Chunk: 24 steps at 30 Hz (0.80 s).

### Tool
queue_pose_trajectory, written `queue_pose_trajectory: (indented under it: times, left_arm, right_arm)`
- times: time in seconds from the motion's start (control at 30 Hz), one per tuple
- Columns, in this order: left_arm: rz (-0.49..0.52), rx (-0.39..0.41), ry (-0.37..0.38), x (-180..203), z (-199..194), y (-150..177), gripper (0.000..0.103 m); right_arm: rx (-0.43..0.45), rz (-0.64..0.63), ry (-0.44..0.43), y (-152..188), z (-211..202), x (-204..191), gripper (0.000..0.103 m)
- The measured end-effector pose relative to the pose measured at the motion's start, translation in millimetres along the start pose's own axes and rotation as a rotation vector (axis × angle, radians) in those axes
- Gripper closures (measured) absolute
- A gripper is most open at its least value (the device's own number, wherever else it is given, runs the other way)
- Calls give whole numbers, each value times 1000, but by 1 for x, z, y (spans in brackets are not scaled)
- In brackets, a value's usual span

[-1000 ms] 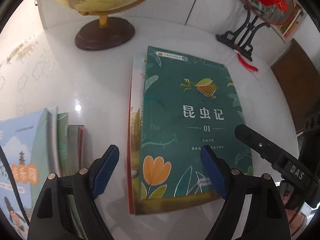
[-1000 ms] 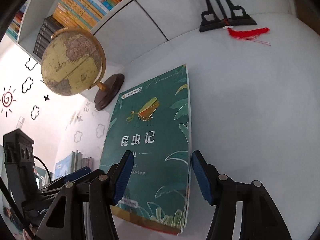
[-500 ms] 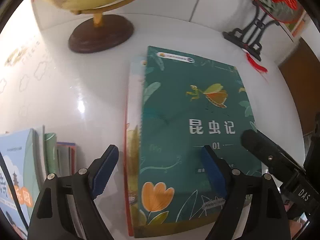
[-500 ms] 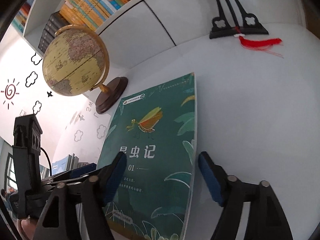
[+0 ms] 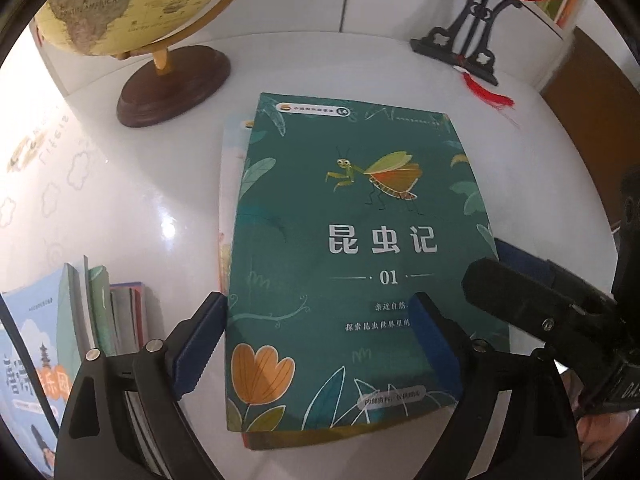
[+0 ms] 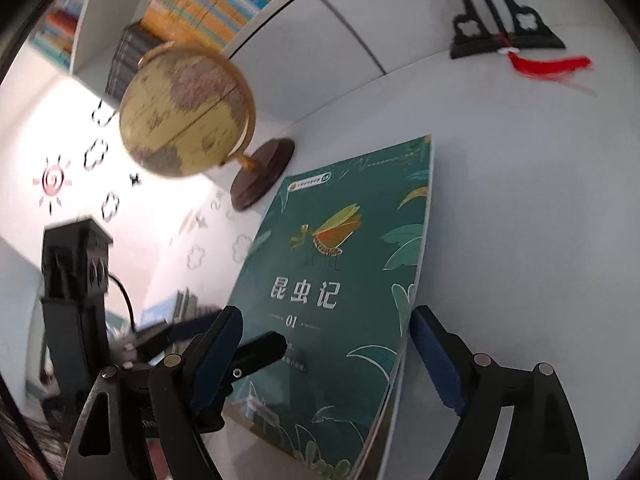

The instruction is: Organize books

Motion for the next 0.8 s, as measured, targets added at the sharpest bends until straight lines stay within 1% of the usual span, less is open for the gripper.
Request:
queue_pose_trajectory:
  times: [0.07,0.17,0.23,0.3,0.4,0.57,0.67,0.7,0.77,0.8]
  left_arm:
    - [-17,-11,28,1,-1,2,13]
    - [-26,-17,61,6,-3,5,13]
    - [-17,-20,76,12,-6,8,13]
    - [-2,-23,76,17,-8,12,13]
    - [14,-34,91,28,-12,23,13]
    - [14,-71,123,40,-16,50,13]
    - [43,-57,130,43,-18,57,13]
    - [44,-56,130,43,-17,57,11]
    - [11,-47,131,40,-17,54,11]
    - [-12,-42,143,39,-17,53,8]
  right_arm:
    - [11,-16,-8,0,-9,-1,22]
    - [7,-5,-32,1,-19,-1,22]
    - [-12,-14,-24,7,-27,-1,22]
    - [-22,-14,-11,13,-33,0,22]
    - [-39,9,-7,26,-44,4,22]
    - [-66,57,1,51,-59,14,22]
    - [-88,93,-15,61,-61,20,22]
    - [-95,102,-24,64,-61,22,22]
    - [-91,113,-38,64,-61,22,22]
    - [-90,119,-39,63,-61,23,22]
Point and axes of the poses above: each gripper's, at about its wrist camera, not at the fingertips, and z roughly the way its jaws point, x to its right, y to its underside, the point moved 7 cm from there along z, roughly the way its jaws point, and after that the axes turned 2 degrees about -y, right-handed, at the moved point
